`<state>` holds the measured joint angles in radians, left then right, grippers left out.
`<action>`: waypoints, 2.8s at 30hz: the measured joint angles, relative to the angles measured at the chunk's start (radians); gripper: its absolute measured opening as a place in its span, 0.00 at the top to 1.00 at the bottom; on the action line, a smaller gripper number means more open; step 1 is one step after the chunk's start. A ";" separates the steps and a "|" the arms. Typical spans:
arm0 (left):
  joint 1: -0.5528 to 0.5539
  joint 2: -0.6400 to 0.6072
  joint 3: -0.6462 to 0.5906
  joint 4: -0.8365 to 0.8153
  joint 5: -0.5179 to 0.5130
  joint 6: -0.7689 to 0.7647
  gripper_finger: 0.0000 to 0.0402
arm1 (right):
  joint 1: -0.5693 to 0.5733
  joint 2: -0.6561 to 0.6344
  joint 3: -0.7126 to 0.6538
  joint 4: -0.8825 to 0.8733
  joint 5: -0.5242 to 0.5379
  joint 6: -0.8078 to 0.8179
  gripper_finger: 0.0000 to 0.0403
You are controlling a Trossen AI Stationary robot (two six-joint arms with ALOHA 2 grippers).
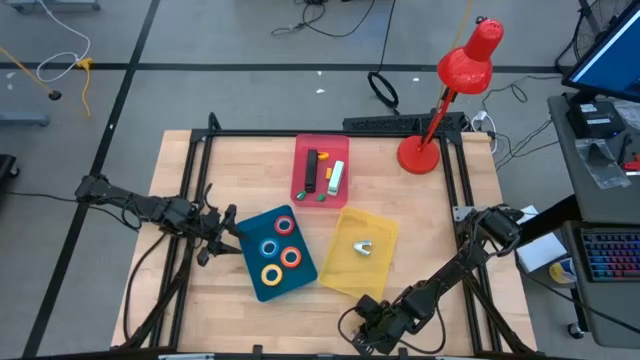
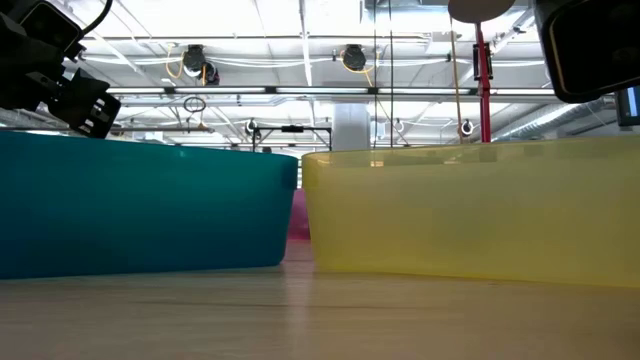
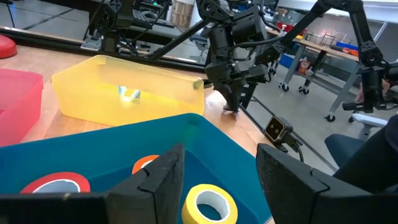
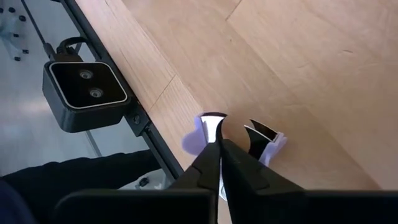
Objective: Pick and place Stapler, Stapler remover, tape
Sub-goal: Put the violet staple remover into the yellow bin
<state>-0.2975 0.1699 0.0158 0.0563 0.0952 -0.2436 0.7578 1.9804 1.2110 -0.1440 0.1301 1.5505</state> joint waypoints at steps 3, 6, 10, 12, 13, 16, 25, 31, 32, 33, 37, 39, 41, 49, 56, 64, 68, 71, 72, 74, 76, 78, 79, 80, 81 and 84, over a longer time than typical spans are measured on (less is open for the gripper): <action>0.000 0.000 0.000 0.000 0.000 0.000 0.51 | 0.000 0.000 0.000 0.000 -0.001 0.001 1.00; 0.000 0.000 0.000 0.000 0.000 0.000 0.51 | 0.003 -0.008 0.000 0.000 -0.001 0.000 1.00; 0.000 0.000 0.000 0.000 0.000 0.000 0.51 | 0.005 -0.038 -0.004 -0.021 -0.003 -0.019 1.00; 0.000 0.000 0.000 -0.001 0.000 0.000 0.51 | 0.006 -0.058 -0.008 -0.034 -0.002 -0.033 1.00; 0.000 0.000 0.000 -0.001 0.000 0.000 0.51 | 0.006 -0.069 -0.008 -0.035 -0.003 -0.042 1.00; 0.000 0.000 0.000 0.000 0.000 -0.002 0.51 | 0.010 -0.110 -0.007 -0.021 -0.006 -0.052 1.00; 0.000 0.000 0.000 -0.001 0.000 -0.003 0.51 | 0.015 -0.275 -0.004 0.071 0.040 -0.124 1.00; 0.000 0.000 0.000 -0.001 0.000 -0.003 0.51 | -0.001 -0.369 -0.002 -0.056 0.078 -0.140 1.00; 0.000 0.000 0.000 -0.001 0.000 -0.004 0.51 | 0.000 -0.373 -0.002 -0.086 0.074 -0.127 1.00; 0.000 0.000 0.000 -0.001 0.000 -0.004 0.51 | 0.001 -0.375 -0.002 -0.114 0.058 -0.114 1.00; 0.000 0.000 0.000 -0.002 0.000 -0.003 0.51 | 0.013 -0.378 -0.002 -0.187 -0.053 -0.030 1.00; 0.000 0.000 0.000 -0.002 0.000 -0.002 0.51 | 0.022 -0.373 -0.002 -0.211 -0.086 0.000 1.00; 0.000 0.000 0.000 -0.003 0.000 -0.002 0.51 | 0.031 -0.369 -0.002 -0.227 -0.107 0.027 1.00; 0.000 0.000 0.000 -0.001 0.000 -0.003 0.51 | 0.043 -0.371 -0.008 -0.240 -0.097 0.079 0.94; 0.000 0.000 0.000 -0.001 0.000 -0.003 0.51 | 0.043 -0.371 -0.127 -0.082 -0.052 0.173 0.66; 0.000 0.000 0.000 -0.002 0.000 -0.004 0.51 | 0.043 -0.371 -0.337 0.199 0.079 0.279 0.46; 0.000 0.000 0.000 -0.002 0.000 -0.007 0.51 | 0.042 -0.370 -0.363 0.224 0.070 0.285 0.46; 0.000 0.000 0.000 -0.003 0.000 -0.019 0.51 | 0.043 -0.370 -0.364 0.223 0.065 0.273 0.47; 0.000 0.000 0.000 -0.005 0.000 -0.020 0.51 | 0.042 -0.370 -0.364 0.223 0.065 0.270 0.48; 0.000 0.000 0.000 -0.010 0.000 -0.022 0.51 | 0.042 -0.365 -0.364 0.227 0.064 0.266 0.49; 0.000 0.000 0.000 -0.010 0.000 -0.022 0.51 | 0.042 -0.346 -0.364 0.250 0.056 0.269 0.49; 0.000 0.000 0.000 -0.014 0.000 -0.025 0.51 | 0.042 -0.317 -0.362 0.283 0.051 0.270 0.49; 0.000 0.000 0.000 -0.017 0.000 -0.027 0.51 | 0.042 -0.299 -0.356 0.299 0.051 0.269 0.49; 0.000 0.000 0.000 -0.017 0.000 -0.028 0.51 | 0.043 -0.284 -0.352 0.312 0.049 0.268 0.49; 0.000 0.000 0.000 -0.017 0.000 -0.028 0.51 | 0.043 -0.274 -0.351 0.314 0.049 0.264 0.49; 0.000 0.000 0.000 -0.024 0.000 -0.028 0.51 | 0.035 -0.249 -0.351 0.317 0.051 0.262 0.49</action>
<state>-0.2970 0.1699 0.0158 0.0325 0.0950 -0.2720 0.7932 1.7318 0.8597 0.1733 0.1807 1.8126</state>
